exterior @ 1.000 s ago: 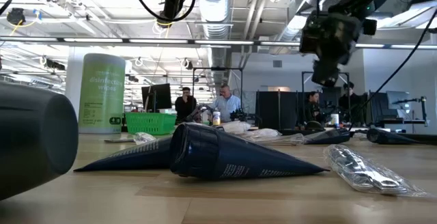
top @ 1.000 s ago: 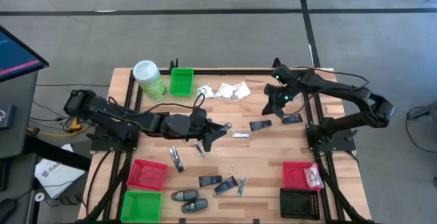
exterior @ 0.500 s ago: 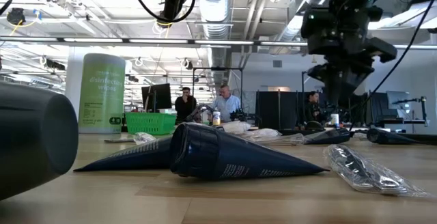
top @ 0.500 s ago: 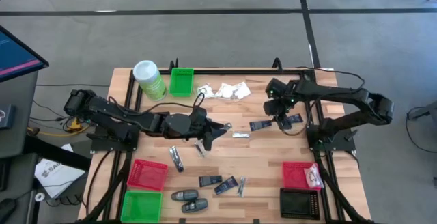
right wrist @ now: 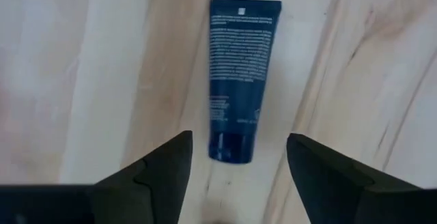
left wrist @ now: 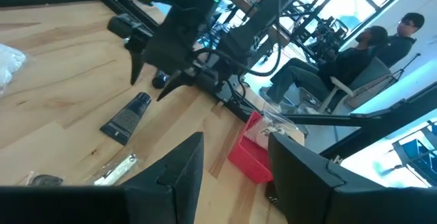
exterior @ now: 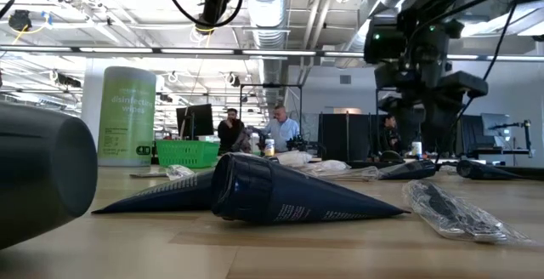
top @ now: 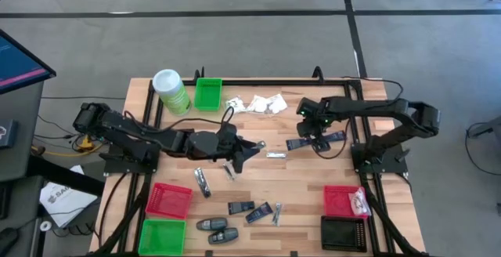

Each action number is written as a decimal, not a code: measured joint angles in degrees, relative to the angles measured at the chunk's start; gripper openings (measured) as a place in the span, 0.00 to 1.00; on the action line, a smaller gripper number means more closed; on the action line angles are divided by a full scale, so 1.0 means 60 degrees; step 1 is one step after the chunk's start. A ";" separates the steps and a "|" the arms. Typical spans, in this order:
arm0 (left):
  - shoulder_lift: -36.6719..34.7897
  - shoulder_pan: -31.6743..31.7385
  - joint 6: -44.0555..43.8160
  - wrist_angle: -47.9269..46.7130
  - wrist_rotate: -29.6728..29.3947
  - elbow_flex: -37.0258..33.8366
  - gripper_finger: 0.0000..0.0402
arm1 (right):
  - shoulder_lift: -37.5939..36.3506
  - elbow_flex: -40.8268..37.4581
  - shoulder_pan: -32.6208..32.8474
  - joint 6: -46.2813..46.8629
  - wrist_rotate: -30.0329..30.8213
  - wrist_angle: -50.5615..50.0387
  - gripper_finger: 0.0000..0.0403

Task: Pick & Place Travel size toiletries
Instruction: Put the shave cream into the black bin

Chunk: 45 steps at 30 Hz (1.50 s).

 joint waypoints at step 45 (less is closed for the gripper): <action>0.0000 -0.0061 -0.0240 0.0010 -0.0022 0.0000 0.40 | 0.0653 -0.0455 0.0221 0.0319 0.0168 0.0908 0.57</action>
